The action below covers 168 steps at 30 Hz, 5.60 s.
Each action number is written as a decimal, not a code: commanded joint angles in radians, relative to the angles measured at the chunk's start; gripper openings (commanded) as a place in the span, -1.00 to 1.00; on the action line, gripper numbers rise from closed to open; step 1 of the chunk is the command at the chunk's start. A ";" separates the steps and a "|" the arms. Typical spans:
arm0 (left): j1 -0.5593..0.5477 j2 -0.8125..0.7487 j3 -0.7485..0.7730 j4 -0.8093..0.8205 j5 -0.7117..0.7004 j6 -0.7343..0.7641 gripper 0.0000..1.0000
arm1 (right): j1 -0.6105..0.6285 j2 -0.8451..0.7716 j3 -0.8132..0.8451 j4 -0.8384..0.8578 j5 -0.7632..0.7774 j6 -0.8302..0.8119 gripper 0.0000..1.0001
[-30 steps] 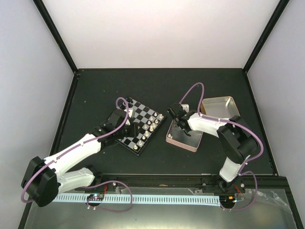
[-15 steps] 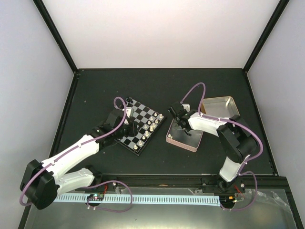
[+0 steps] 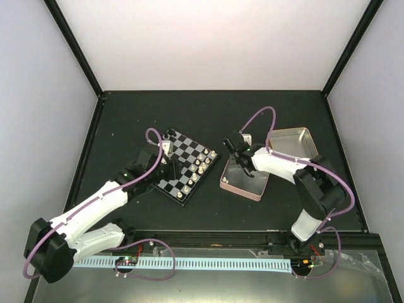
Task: Set up the chess pieces on the board
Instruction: Pick up the chess piece from the storage box, then place the chess piece on the chessboard, then move the chess piece to the chessboard, then adjust the storage box at the center of the board.
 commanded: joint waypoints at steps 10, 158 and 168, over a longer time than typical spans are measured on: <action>0.085 -0.155 -0.063 -0.061 -0.209 -0.116 0.01 | 0.256 -0.004 0.320 -0.064 -0.052 -0.067 -0.97; -0.014 0.144 0.230 -0.240 -0.132 0.052 0.02 | -0.019 -0.376 -0.168 0.027 -0.150 0.086 -0.35; 0.017 -0.178 0.061 0.089 -0.293 0.165 0.44 | -0.130 -0.335 -0.112 -0.115 -0.205 -0.177 0.11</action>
